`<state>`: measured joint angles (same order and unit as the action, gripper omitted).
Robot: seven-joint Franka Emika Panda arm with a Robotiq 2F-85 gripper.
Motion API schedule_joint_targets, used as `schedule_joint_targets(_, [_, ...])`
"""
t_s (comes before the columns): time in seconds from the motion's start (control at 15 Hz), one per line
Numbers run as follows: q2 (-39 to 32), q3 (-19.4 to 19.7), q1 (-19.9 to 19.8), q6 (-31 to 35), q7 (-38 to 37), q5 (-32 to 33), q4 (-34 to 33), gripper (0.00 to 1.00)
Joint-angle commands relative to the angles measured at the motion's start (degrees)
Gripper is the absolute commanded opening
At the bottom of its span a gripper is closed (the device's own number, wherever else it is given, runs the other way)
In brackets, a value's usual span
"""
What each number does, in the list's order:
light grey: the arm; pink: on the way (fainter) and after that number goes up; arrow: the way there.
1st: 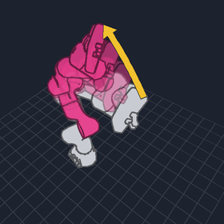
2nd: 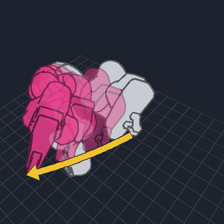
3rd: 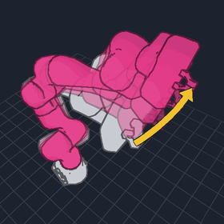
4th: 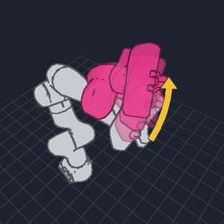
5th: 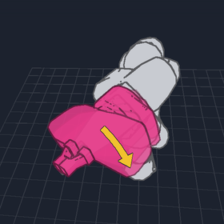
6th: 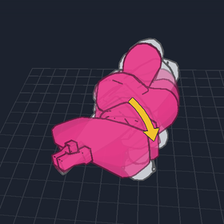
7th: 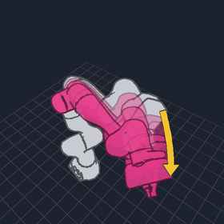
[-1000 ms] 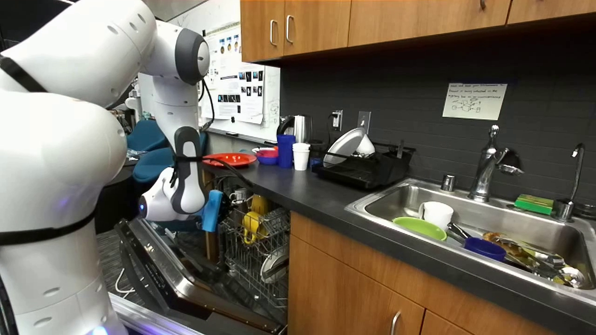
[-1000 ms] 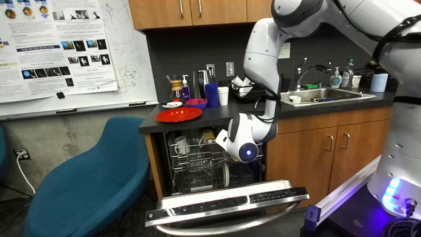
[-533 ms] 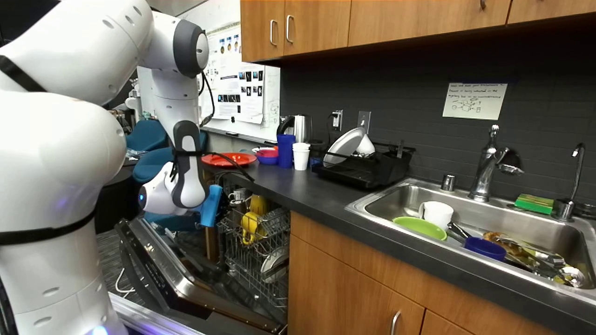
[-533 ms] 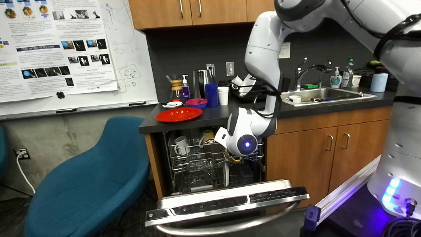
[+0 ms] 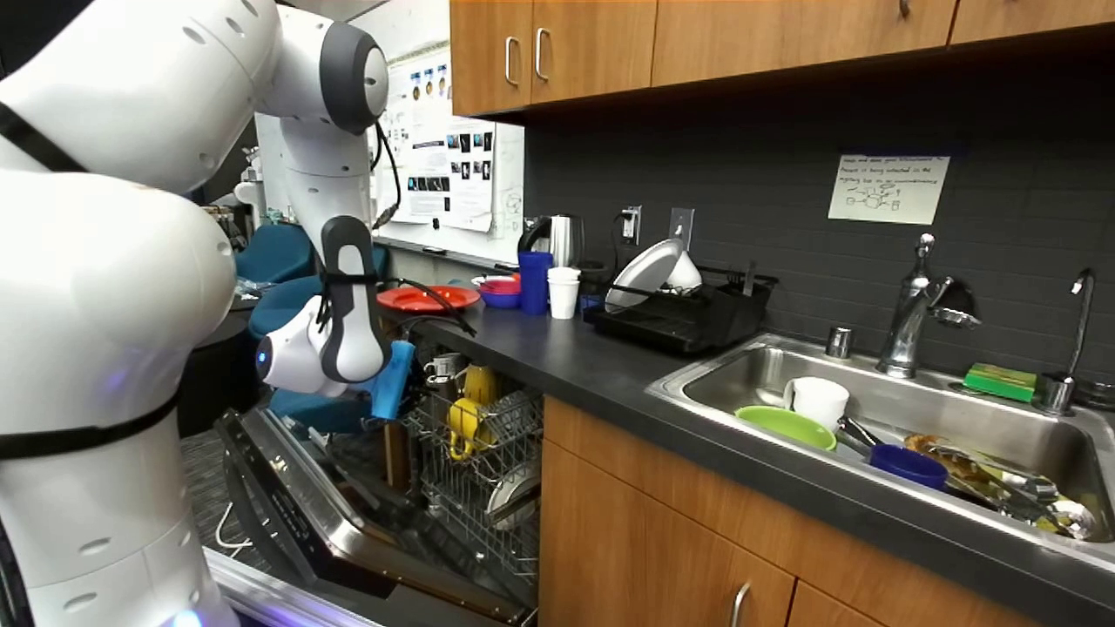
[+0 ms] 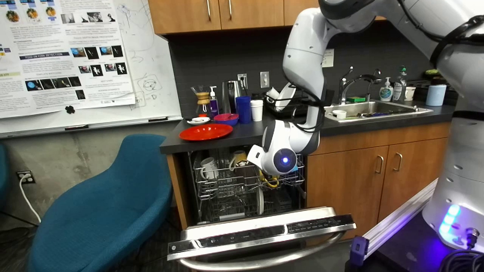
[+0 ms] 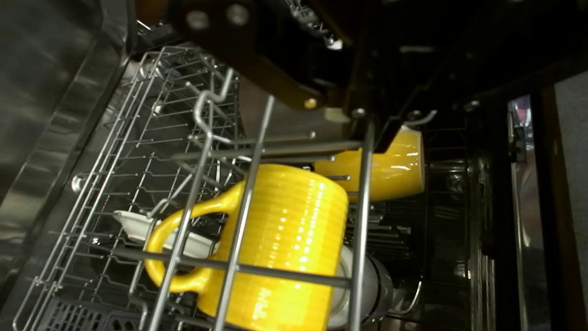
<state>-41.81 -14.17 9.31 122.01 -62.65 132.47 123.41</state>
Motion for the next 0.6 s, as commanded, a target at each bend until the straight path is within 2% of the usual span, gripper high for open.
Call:
schedule_joint_targets(0.0, [7.8,0.6,-2.1,-0.7,5.0,-4.2,11.5,0.02])
schedule_joint_targets(0.53, [11.0,-0.6,-2.1,0.9,5.9,-8.9,13.9,0.02])
